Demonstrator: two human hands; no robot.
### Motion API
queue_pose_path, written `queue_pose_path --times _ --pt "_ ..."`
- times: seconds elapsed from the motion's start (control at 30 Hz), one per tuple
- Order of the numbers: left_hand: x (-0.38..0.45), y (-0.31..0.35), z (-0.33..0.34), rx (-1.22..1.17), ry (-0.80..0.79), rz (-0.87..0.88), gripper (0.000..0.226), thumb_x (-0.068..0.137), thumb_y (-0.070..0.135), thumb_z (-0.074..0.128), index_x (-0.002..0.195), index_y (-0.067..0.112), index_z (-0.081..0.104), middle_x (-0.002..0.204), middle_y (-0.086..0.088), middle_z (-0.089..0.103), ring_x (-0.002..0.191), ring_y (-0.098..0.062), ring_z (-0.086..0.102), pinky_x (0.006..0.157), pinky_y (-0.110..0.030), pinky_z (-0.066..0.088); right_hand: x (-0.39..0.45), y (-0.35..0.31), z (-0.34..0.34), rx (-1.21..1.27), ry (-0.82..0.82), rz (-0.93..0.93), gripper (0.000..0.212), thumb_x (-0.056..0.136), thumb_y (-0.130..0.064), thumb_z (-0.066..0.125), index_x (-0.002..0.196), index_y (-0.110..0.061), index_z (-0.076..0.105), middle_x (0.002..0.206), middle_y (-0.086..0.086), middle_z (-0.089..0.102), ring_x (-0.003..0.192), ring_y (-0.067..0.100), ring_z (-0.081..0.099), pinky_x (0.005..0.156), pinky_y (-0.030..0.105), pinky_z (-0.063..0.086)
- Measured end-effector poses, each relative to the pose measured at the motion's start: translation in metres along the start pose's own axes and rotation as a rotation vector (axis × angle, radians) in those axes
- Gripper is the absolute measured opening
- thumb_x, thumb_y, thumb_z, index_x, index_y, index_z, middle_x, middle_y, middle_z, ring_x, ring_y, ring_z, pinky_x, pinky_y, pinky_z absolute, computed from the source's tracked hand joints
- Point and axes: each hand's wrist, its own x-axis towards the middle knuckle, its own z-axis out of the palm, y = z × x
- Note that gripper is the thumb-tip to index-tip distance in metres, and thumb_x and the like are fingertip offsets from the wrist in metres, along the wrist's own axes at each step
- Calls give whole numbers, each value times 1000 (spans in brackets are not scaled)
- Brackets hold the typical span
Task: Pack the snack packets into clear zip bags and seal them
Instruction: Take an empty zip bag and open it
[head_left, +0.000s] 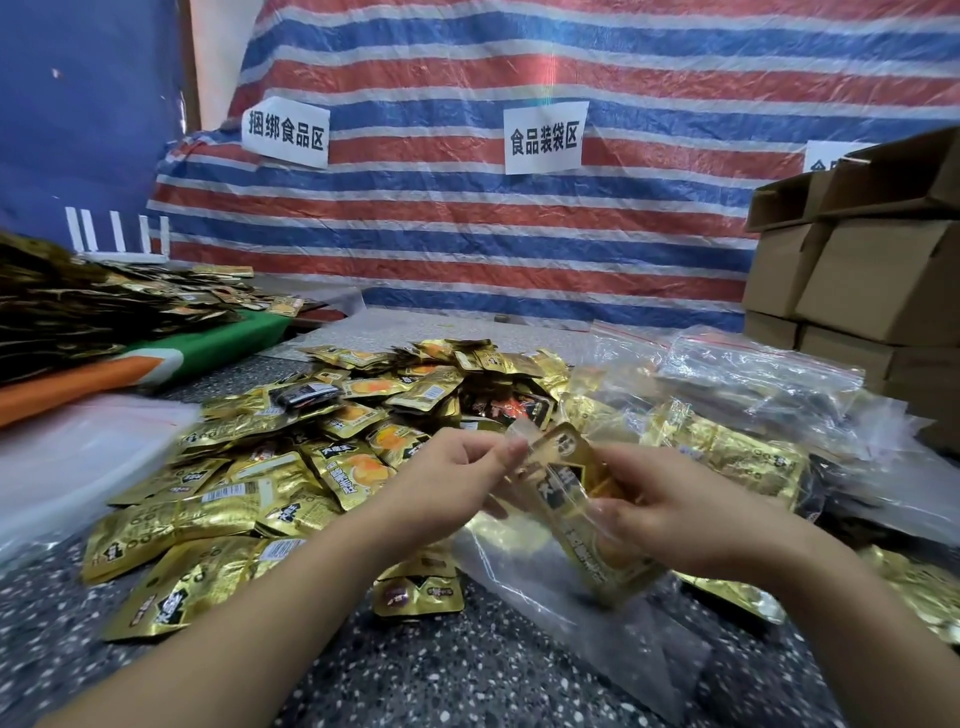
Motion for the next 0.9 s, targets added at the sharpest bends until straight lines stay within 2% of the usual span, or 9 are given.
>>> queue_pose_path --times 0.1,0.2,0.27,0.4,0.47,0.53,0.6,0.77,0.9 --pt "-2 1 1 29 6 17 34 100 29 51 90 5 73 83 -8 76 74 -14 72 58 -20 53 1 -6 3 32 5 -50 28 96 -25 58 98 -53 56 87 -17 63 77 0 58 77 30 55" --pt "-3 0 1 58 22 34 26 97 30 58 86 15 76 85 -10 75 82 -24 72 74 -34 60 5 -3 8 46 144 -51 34 94 -27 63 125 -40 56 92 -15 68 85 -3 63 73 18 53" --pt "-3 -2 3 51 40 13 23 96 29 60 87 16 76 84 -8 75 83 -25 73 79 -42 60 6 -2 9 75 232 -60 11 93 -40 59 104 -37 60 85 -17 67 81 -7 62 66 11 49" --pt "-3 1 2 -56 92 -38 25 97 27 58 81 17 75 78 -7 75 71 -19 73 65 -37 62 1 -2 4 158 226 -110 40 74 -70 49 83 -33 61 79 -15 67 75 -3 64 64 14 52" --pt "-5 4 0 -114 125 -38 26 96 30 59 78 19 76 79 -8 75 71 -21 73 61 -34 60 -2 -2 3 135 225 -144 28 76 -52 67 83 -25 65 80 -10 68 78 3 66 70 24 58" --pt "-5 8 -3 -174 135 -28 28 94 33 59 75 22 77 82 -6 76 71 -20 73 60 -32 60 0 1 1 109 329 -212 9 82 -18 76 80 -21 67 79 -9 68 79 6 66 71 31 59" --pt "-7 14 -5 -267 107 -3 27 89 35 59 73 24 77 86 -5 77 72 -18 73 60 -30 59 0 -1 -2 80 507 -291 18 80 1 75 80 -17 71 78 -10 68 76 8 64 67 28 56" --pt "-10 25 -7 -511 -16 76 27 82 39 60 71 21 76 88 -5 75 71 -22 73 55 -26 55 0 -10 -4 90 815 -436 13 81 4 75 83 -8 72 77 -12 66 70 7 63 66 17 51" --pt "-9 26 -7 -540 -20 115 25 81 38 59 74 23 77 85 -4 76 69 -21 73 55 -25 56 0 -12 -3 99 875 -470 13 81 4 74 87 -8 72 78 -12 66 69 5 63 66 15 51"
